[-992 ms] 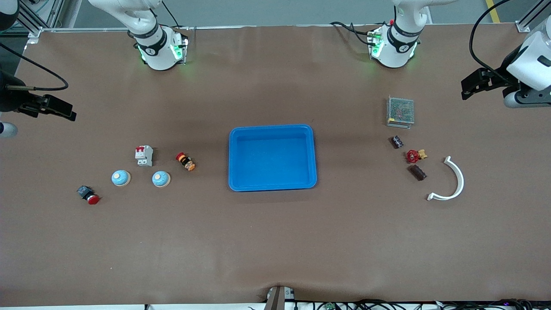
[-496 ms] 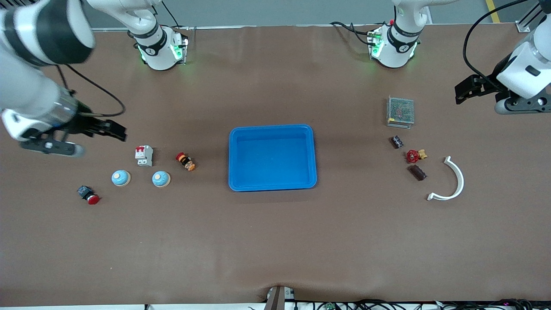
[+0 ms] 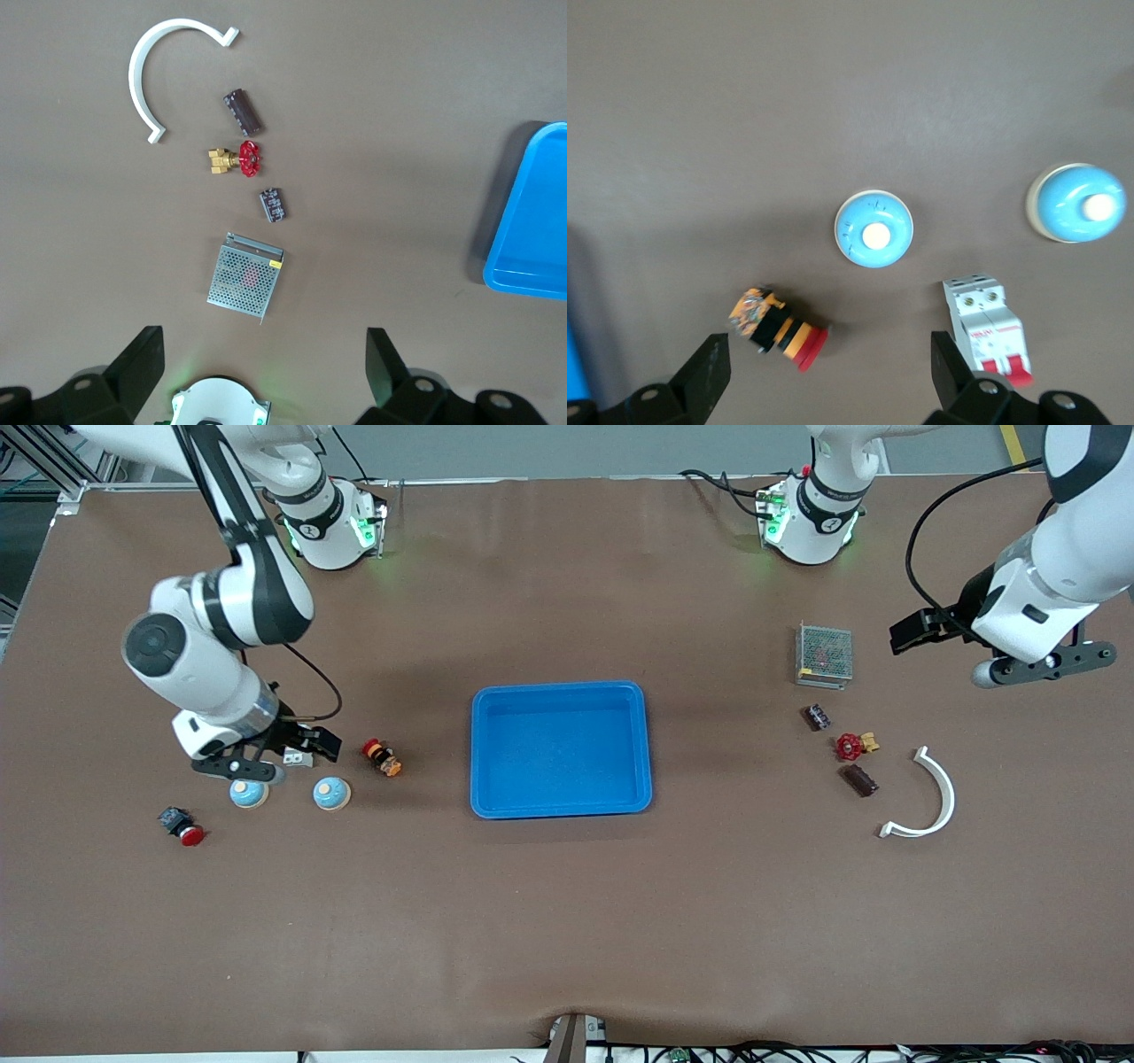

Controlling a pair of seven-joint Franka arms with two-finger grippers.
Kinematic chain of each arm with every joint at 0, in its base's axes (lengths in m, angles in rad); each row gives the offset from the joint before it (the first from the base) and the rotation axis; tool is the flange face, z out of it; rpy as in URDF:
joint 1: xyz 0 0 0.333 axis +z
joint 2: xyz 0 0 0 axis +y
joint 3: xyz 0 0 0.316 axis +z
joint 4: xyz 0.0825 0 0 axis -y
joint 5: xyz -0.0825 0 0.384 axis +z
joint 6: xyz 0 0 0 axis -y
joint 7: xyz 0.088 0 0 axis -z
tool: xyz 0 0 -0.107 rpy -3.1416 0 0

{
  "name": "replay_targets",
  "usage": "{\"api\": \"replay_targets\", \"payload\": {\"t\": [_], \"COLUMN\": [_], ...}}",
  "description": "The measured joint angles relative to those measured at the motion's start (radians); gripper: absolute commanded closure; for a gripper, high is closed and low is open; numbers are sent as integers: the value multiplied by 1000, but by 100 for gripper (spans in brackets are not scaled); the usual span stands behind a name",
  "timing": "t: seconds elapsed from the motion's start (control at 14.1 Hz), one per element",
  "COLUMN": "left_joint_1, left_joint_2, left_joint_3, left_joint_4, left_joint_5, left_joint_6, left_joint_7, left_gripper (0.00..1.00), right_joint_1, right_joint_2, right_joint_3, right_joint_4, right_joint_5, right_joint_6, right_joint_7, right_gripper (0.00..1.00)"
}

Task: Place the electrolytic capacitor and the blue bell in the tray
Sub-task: 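Reach the right gripper to a blue bell while the left gripper approaches a capacitor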

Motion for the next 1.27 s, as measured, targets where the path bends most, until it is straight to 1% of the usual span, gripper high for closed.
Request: {"api": "replay_targets", "payload": {"t": [0.14,0.35,0.78,1.13,1.27], "left_joint_1": [0,-1,-1,-2,-2], "left_joint_2": [0,0,0,5,16], "left_joint_3": [-16,-63,-138,-216,-249], "left_joint_4": [-18,-64,-168,-269,-296], "left_joint_5": [-1,-1,-2,-31,-34], "left_joint_6": [9,55,140,270,306], "left_joint_7": [-44,-140,-271,-423,-495], "left_gripper": [0,0,0,0,5], "right_joint_1": [0,-1,-7,-35,-43], "right_joint_2": [59,138,203,266,277], "right_joint_3": [-1,-4,-13,-19,-19], "right_joint_4": [-2,0,41,61,67], "right_joint_5": [0,-10,-45,-82,-83], "right_joint_6": [81,185,219,265,272], "right_joint_7": [-1,-3,-6,-22,-34], "right_gripper": [0,0,0,0,0]}}
